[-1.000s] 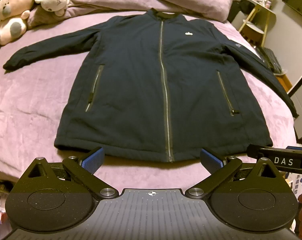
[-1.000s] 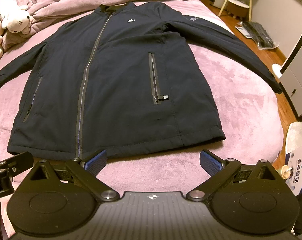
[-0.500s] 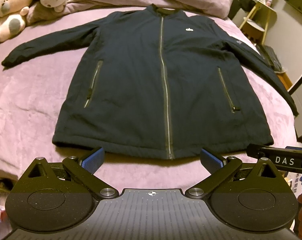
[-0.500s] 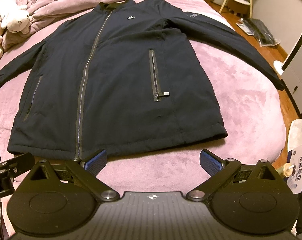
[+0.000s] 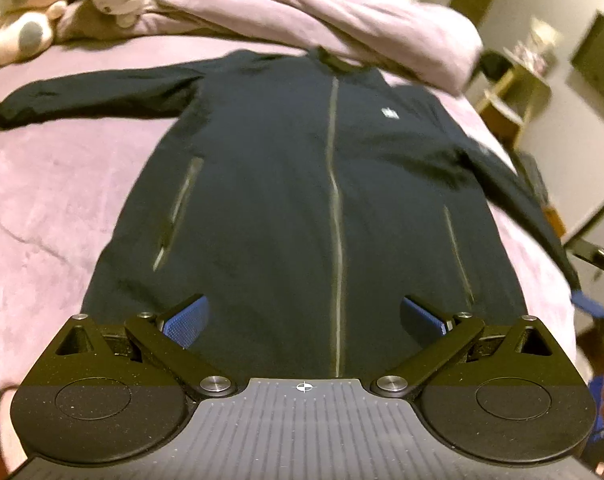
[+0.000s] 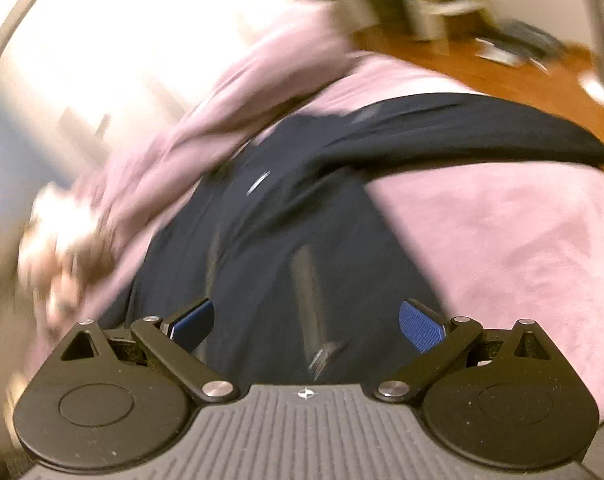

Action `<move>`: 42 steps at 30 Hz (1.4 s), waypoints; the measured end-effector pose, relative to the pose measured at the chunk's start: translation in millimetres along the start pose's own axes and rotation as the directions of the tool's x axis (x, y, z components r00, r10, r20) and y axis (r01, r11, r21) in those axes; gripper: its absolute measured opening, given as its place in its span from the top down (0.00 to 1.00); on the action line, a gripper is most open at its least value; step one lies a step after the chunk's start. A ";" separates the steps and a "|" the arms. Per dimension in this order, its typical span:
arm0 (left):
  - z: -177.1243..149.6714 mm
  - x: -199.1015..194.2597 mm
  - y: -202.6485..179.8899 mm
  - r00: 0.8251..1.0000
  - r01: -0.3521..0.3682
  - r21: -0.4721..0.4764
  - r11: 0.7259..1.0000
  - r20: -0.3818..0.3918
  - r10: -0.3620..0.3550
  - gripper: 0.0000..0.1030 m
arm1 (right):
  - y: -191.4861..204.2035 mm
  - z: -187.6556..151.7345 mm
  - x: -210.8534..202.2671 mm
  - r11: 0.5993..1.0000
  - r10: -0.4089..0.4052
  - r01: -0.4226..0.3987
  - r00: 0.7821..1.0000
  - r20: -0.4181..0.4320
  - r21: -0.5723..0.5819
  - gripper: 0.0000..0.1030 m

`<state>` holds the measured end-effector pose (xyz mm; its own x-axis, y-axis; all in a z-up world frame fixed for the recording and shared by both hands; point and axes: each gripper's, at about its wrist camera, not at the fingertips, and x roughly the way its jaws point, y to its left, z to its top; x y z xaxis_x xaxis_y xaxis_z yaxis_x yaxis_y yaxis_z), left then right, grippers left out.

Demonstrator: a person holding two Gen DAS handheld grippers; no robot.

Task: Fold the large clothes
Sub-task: 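Grasp a black sleeve with the right tool and fold it across the jacket body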

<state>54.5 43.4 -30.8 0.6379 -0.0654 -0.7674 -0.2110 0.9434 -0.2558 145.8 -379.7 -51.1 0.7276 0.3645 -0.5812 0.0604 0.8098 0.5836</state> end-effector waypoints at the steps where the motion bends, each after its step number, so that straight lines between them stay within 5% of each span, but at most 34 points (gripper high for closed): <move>1: 3.7 7.2 4.1 1.000 -0.003 -0.014 1.000 0.011 0.003 0.00 | -24.3 12.2 5.4 0.995 -0.007 0.003 0.999 0.038 0.098 0.04; 4: 15.7 34.4 16.3 0.999 -0.038 -0.046 0.998 0.029 0.040 0.00 | -101.9 39.6 23.7 0.901 0.037 -0.097 0.988 0.148 0.422 0.05; 9: 31.0 73.6 30.1 0.997 -0.082 -0.121 0.989 -0.011 0.081 0.00 | -194.2 61.5 53.7 0.678 -0.135 -0.084 0.962 0.236 0.730 0.46; 15: 43.5 98.1 34.3 0.995 -0.098 -0.133 0.986 -0.024 0.095 0.00 | -233.6 72.4 89.2 0.590 -0.249 -0.068 0.933 0.261 0.804 0.53; 17: 43.9 103.5 36.7 0.994 -0.106 -0.132 0.986 -0.036 0.102 0.00 | -238.2 75.8 100.4 0.565 -0.255 -0.077 0.931 0.262 0.821 0.64; 19: 43.5 109.0 41.2 0.993 -0.115 -0.135 0.984 -0.050 0.110 0.00 | -239.7 82.5 108.1 0.584 -0.266 -0.038 0.935 0.235 0.811 0.79; 22: 42.9 112.2 50.1 0.990 -0.133 -0.143 0.981 -0.064 0.124 0.00 | -216.7 103.8 106.8 0.711 -0.337 0.120 0.923 0.185 0.693 0.84; 26: 48.1 107.7 56.5 0.990 -0.135 -0.138 0.981 -0.064 0.127 0.00 | -138.2 130.7 102.8 0.846 -0.469 0.347 0.846 0.256 0.404 0.88; 27: 50.6 103.8 56.2 0.991 -0.127 -0.135 0.983 -0.051 0.121 0.00 | -102.2 134.6 101.9 0.886 -0.451 0.377 0.833 0.319 0.269 0.88; 29: 59.2 97.9 55.2 0.996 -0.090 -0.131 0.987 -0.016 0.088 0.00 | -32.5 134.1 105.5 0.923 -0.348 0.384 0.853 0.388 -0.016 0.88; 31: 70.6 94.5 51.7 0.999 -0.040 -0.130 0.991 0.019 0.043 0.00 | 34.9 113.6 114.8 0.895 -0.197 0.326 0.902 0.385 -0.304 0.87; 33: 82.5 93.0 46.8 0.998 0.044 -0.133 0.990 0.046 -0.038 0.00 | 92.8 75.1 130.3 0.785 -0.080 0.254 0.946 0.314 -0.565 0.83; 35: 91.9 94.7 41.3 0.991 0.129 -0.139 0.982 0.064 -0.121 0.00 | 124.6 39.8 147.6 0.697 -0.020 0.148 0.982 0.187 -0.702 0.58; 37: 103.2 101.8 35.8 0.980 0.195 -0.142 0.970 0.065 -0.188 0.00 | 138.7 6.8 164.4 0.640 -0.009 0.064 0.997 0.076 -0.766 0.56; 39: 111.6 114.6 30.4 0.976 0.219 -0.139 0.966 0.039 -0.215 0.00 | 142.7 -13.5 173.8 0.635 -0.039 0.040 0.999 0.020 -0.772 0.56; 42: 122.6 140.3 26.4 0.960 0.275 -0.151 0.950 -0.002 -0.278 0.00 | 129.3 -14.3 170.2 0.714 -0.058 0.044 0.998 0.004 -0.699 0.56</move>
<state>229.2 98.9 -73.2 0.6698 -0.3262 -0.6671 -0.1365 0.8290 -0.5424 267.7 -206.4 -82.7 0.7252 0.3150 -0.6123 -0.4025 0.9154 -0.0057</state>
